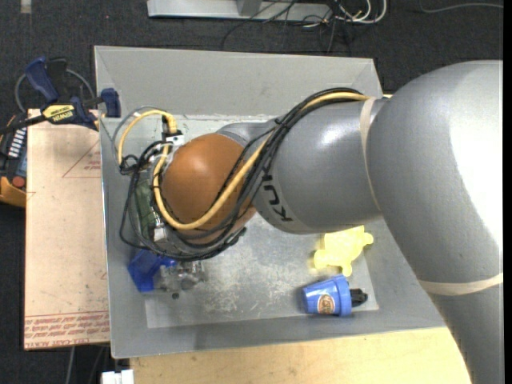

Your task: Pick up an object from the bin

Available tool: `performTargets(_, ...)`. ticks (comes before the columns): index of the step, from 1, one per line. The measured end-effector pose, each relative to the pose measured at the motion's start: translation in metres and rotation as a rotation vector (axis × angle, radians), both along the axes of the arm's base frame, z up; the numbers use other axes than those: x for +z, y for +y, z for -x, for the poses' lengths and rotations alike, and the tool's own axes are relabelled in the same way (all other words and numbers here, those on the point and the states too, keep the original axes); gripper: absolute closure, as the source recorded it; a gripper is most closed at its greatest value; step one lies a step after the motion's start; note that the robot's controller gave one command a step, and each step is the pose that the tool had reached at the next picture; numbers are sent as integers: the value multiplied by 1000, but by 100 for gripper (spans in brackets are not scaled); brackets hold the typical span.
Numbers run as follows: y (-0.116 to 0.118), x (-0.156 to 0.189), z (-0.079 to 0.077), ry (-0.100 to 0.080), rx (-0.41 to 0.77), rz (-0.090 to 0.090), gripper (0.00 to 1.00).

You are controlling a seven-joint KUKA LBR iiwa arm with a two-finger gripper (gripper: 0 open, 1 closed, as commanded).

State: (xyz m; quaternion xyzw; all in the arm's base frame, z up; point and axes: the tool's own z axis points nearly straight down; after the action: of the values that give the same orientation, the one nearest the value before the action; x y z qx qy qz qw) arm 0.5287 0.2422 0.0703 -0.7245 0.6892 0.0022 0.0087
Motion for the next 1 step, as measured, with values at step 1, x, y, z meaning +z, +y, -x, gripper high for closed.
performTargets(1, 0, 0, 0, 0, 0, 0, 100)
